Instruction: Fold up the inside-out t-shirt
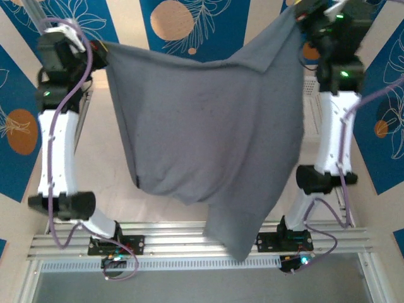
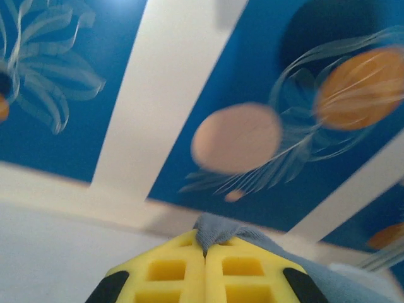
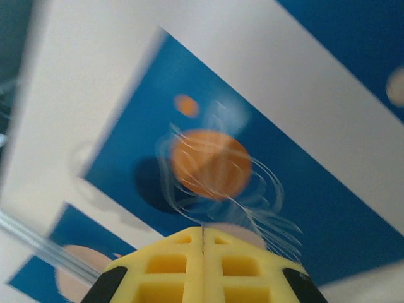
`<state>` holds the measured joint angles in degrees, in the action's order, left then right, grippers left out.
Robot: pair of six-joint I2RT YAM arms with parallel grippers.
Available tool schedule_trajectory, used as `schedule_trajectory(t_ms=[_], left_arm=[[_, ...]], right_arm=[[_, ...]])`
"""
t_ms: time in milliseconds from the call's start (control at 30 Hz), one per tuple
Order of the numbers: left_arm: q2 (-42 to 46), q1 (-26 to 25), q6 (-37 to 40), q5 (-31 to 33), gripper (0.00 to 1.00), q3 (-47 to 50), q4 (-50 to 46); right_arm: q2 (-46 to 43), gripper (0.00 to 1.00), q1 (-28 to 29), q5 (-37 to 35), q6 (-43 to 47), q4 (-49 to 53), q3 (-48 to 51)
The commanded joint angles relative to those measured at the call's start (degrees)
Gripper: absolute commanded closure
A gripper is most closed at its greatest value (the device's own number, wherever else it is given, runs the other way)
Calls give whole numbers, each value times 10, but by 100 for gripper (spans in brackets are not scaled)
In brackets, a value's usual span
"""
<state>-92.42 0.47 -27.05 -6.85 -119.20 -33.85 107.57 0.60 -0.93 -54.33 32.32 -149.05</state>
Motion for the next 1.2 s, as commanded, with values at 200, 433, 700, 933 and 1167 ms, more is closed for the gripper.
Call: schedule_trajectory(t_ms=[200, 433, 700, 933, 1167], left_arm=[[-283, 13, -48, 2, 31, -78, 94], [-329, 16, -19, -22, 25, -202, -1], [-94, -44, -39, -18, 36, 153, -30], [9, -118, -87, 25, 100, 444, 36], [-109, -122, -129, 54, 100, 451, 63]], right_arm=[[333, 30, 28, 19, -63, -19, -190], [279, 8, 15, 49, -20, 9, -132], [28, 5, 36, 102, 78, 165, 210], [-185, 61, 88, 76, 15, -38, 735], [-67, 100, 96, 80, -6, -62, 786]])
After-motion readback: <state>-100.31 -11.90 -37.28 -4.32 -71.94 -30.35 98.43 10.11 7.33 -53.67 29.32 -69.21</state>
